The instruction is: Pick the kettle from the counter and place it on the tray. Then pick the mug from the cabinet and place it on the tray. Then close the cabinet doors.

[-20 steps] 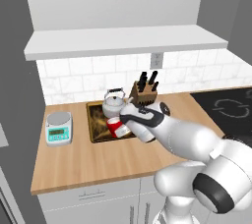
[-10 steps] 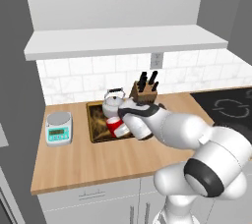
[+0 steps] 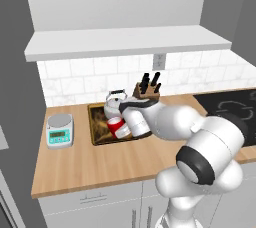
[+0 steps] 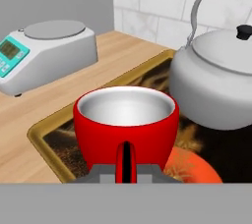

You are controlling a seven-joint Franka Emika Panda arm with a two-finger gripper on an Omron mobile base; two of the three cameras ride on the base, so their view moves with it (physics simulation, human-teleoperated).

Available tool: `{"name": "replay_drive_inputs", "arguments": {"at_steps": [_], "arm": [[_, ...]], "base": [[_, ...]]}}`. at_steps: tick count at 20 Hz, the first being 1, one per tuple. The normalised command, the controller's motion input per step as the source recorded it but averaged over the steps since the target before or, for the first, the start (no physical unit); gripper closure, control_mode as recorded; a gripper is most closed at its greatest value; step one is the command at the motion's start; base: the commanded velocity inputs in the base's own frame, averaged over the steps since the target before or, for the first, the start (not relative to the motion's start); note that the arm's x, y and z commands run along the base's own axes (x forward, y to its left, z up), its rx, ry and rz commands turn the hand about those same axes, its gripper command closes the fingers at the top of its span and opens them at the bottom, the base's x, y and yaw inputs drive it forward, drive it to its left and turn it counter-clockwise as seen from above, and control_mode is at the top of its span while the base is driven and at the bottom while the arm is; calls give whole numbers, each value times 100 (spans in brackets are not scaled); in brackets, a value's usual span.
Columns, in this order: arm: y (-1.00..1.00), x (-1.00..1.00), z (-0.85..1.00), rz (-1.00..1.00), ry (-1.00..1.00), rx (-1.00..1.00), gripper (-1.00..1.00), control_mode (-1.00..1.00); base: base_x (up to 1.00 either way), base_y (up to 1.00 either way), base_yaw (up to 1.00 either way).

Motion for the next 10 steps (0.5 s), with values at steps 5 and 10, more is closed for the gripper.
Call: {"name": "replay_drive_inputs", "arguments": {"at_steps": [5, 10], "arm": [[0, 5, -8, 0, 0, -1, 100, -100], [0, 8, -4, 0, -1, -1, 100, -100]], "base": [[0, 0, 0], [0, 0, 0]]}}
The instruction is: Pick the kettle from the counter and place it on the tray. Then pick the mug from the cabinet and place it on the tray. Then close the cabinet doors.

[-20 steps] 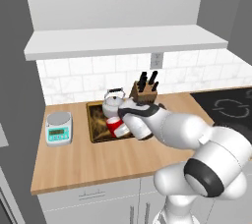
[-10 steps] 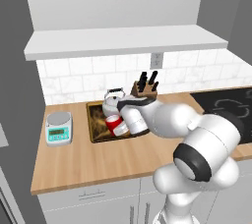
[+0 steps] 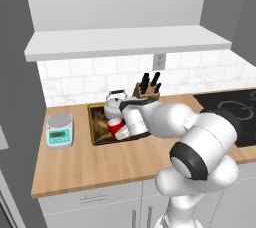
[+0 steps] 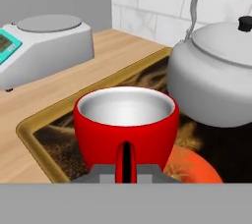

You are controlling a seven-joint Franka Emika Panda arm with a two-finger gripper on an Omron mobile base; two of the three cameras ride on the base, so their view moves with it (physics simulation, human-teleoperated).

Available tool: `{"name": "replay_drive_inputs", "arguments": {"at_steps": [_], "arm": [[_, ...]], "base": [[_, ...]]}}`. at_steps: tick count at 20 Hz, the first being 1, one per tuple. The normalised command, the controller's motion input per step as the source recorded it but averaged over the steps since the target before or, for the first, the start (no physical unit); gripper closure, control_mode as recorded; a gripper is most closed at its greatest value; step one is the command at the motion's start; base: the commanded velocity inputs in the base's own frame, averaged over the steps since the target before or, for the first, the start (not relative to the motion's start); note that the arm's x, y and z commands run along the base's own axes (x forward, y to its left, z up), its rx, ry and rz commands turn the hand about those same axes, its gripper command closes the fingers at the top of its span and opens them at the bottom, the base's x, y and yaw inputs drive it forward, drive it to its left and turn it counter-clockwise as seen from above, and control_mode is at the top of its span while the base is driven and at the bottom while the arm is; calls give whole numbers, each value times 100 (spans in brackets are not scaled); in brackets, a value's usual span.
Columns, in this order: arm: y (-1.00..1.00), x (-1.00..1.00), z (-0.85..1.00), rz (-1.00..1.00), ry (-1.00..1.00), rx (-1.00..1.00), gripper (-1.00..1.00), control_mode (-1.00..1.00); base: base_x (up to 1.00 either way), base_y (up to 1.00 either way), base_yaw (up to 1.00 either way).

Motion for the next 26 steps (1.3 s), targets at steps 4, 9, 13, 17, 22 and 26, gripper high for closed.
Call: {"name": "replay_drive_inputs", "arguments": {"at_steps": [4, 9, 13, 17, 22, 26], "arm": [[2, 16, 0, 0, 0, 0, 100, -100], [4, 17, -5, 0, 0, 0, 100, -100], [10, 3, -18, 0, -3, 0, 100, -100], [4, 0, -23, 0, -2, 0, 100, -100], [-1, 0, -15, 0, -1, -1, 100, -100], [0, -6, -10, 0, 0, -6, -100, -100]], "base": [[0, 0, 0], [0, 0, 0], [0, 0, 0], [0, 0, 0], [0, 0, 0], [0, 0, 0]]}}
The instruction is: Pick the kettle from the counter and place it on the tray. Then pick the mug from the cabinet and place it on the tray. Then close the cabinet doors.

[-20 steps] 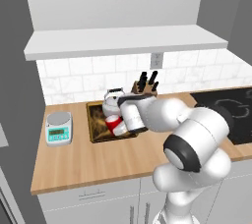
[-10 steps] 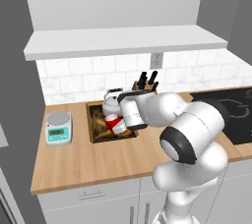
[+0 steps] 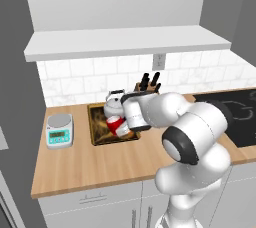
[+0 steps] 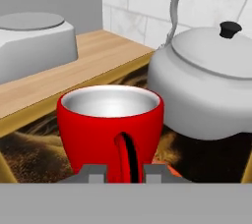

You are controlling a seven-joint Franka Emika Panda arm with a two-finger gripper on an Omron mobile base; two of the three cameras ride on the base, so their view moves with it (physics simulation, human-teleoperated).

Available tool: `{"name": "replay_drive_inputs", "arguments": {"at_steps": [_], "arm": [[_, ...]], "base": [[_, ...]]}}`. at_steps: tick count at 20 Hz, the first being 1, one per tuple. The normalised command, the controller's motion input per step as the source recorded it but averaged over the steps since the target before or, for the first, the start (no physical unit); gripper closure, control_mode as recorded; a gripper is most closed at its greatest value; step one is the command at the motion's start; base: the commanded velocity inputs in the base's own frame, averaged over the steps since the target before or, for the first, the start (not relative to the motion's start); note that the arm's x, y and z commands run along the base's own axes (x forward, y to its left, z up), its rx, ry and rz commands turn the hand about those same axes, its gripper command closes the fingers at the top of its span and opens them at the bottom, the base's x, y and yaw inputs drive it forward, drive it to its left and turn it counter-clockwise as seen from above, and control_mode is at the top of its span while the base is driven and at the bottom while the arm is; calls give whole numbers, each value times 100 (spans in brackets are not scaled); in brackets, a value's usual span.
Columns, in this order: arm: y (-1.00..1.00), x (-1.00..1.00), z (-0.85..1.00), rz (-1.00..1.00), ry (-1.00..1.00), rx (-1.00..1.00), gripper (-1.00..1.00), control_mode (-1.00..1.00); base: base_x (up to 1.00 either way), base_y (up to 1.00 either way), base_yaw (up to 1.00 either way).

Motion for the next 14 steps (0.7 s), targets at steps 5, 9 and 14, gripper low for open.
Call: {"name": "replay_drive_inputs", "arguments": {"at_steps": [5, 9, 14], "arm": [[-9, -11, -2, 0, 0, -7, -100, -100], [-20, -6, 2, 0, -4, -2, -100, -100], [-15, -10, 22, 0, -7, 0, -100, -100]], "base": [[0, 0, 0], [0, 0, 0], [0, 0, 0]]}}
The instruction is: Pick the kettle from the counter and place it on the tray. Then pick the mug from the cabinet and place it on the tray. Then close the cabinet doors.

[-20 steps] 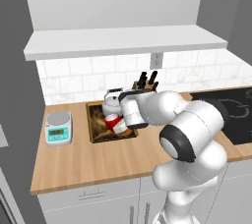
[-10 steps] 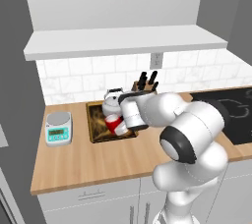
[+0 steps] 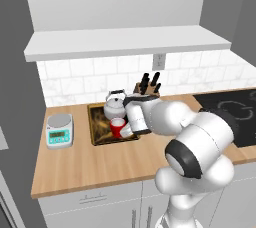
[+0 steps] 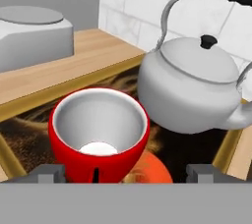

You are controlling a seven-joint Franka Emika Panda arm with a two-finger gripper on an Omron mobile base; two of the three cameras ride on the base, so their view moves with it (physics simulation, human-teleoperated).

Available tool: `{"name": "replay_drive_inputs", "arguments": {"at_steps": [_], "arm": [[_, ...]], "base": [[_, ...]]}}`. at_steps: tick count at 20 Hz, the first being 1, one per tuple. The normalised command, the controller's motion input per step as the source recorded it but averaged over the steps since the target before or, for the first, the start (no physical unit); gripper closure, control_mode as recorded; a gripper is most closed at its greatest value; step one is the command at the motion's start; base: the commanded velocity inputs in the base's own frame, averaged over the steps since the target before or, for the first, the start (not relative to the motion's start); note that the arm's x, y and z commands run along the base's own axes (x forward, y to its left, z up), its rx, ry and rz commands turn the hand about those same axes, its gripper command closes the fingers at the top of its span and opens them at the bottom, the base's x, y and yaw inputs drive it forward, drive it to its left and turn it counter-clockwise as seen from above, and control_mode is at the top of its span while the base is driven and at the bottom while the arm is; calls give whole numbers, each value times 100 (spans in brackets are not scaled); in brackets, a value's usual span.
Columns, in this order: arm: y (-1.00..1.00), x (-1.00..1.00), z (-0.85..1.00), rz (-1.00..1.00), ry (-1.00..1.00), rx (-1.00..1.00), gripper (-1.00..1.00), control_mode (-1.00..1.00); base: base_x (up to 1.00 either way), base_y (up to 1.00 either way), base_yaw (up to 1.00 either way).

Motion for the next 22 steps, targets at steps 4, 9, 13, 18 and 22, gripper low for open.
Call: {"name": "replay_drive_inputs", "arguments": {"at_steps": [4, 9, 13, 18, 22], "arm": [[-5, -19, 29, 0, -1, 0, -100, -100], [0, -20, 48, -1, 0, 0, -100, -100], [0, -13, 66, -7, 0, 0, -100, -100], [0, -16, 72, -7, 0, 0, -100, -100], [0, -35, 67, -12, 6, 0, -100, -100]], "base": [[0, 0, 0], [0, 0, 0], [0, 0, 0], [0, 0, 0], [0, 0, 0]]}}
